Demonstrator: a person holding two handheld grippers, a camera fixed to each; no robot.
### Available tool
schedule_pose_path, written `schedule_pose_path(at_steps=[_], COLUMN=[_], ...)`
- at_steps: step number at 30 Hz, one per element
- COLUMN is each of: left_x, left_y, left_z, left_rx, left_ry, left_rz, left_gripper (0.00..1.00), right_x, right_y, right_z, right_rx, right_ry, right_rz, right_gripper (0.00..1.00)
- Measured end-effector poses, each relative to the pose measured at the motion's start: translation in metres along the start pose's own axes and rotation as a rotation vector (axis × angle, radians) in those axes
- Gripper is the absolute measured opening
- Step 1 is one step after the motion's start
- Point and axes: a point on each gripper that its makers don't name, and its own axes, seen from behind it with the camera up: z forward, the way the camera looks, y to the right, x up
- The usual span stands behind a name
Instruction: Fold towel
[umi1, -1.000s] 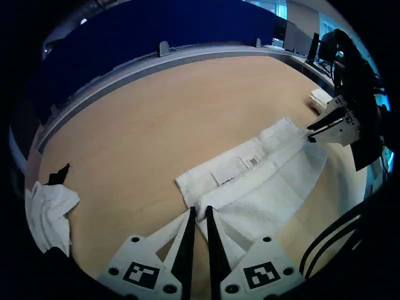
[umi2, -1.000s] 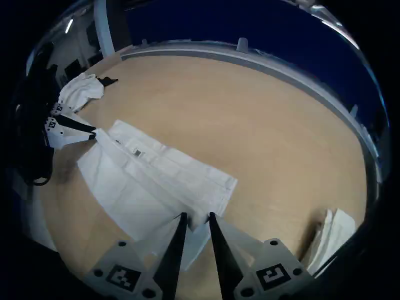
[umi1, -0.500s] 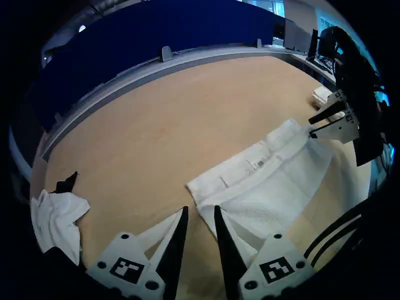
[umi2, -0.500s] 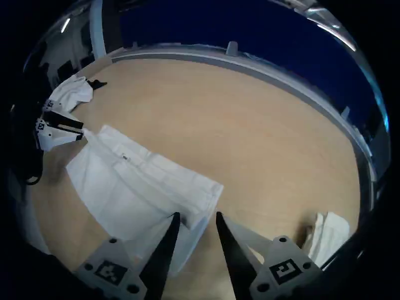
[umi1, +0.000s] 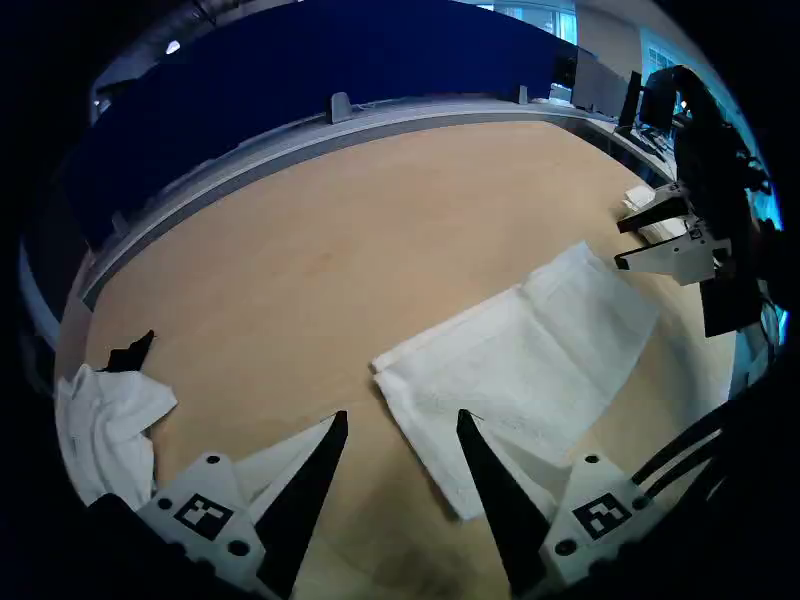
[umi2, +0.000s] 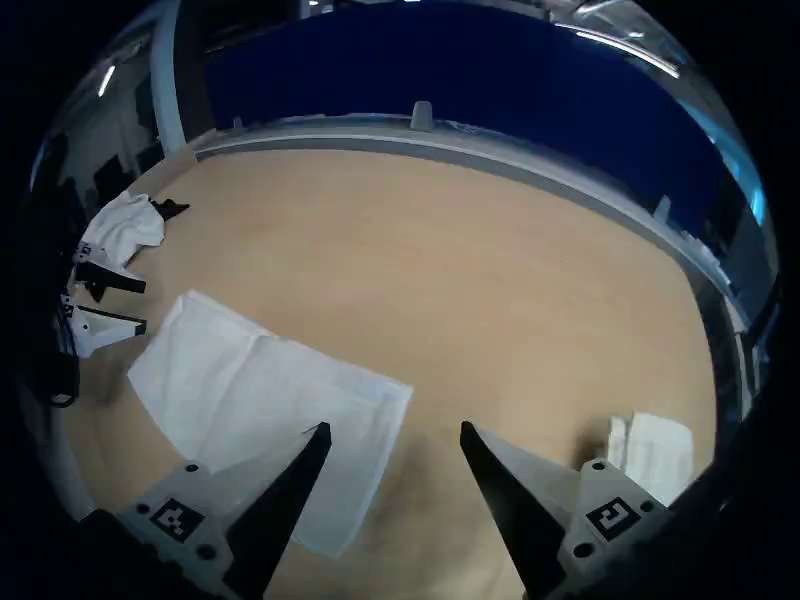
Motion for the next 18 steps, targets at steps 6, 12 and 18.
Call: schedule_pose_path(at_steps=[6, 12, 18], left_x=[-0.001, -0.003, -0.011], left_y=[-0.003, -0.005, -0.006], left_z=[-0.005, -0.014, -0.028], left_rx=[0.02, 0.037, 0.06], left_ry=[0.004, 0.008, 0.008], left_rz=[0.006, -0.013, -0.03], left_gripper=[0.92, 0.94, 0.94], right_x=[-0.002, -0.007, -0.017], right_y=[-0.001, -0.007, -0.015], right_z=[-0.006, -0.016, -0.026], right_rx=[0.006, 0.019, 0.038], right_ry=[-0.001, -0.004, -0.009], right_rz=[-0.005, -0.022, -0.033], right_gripper=[1.0, 1.0, 1.0])
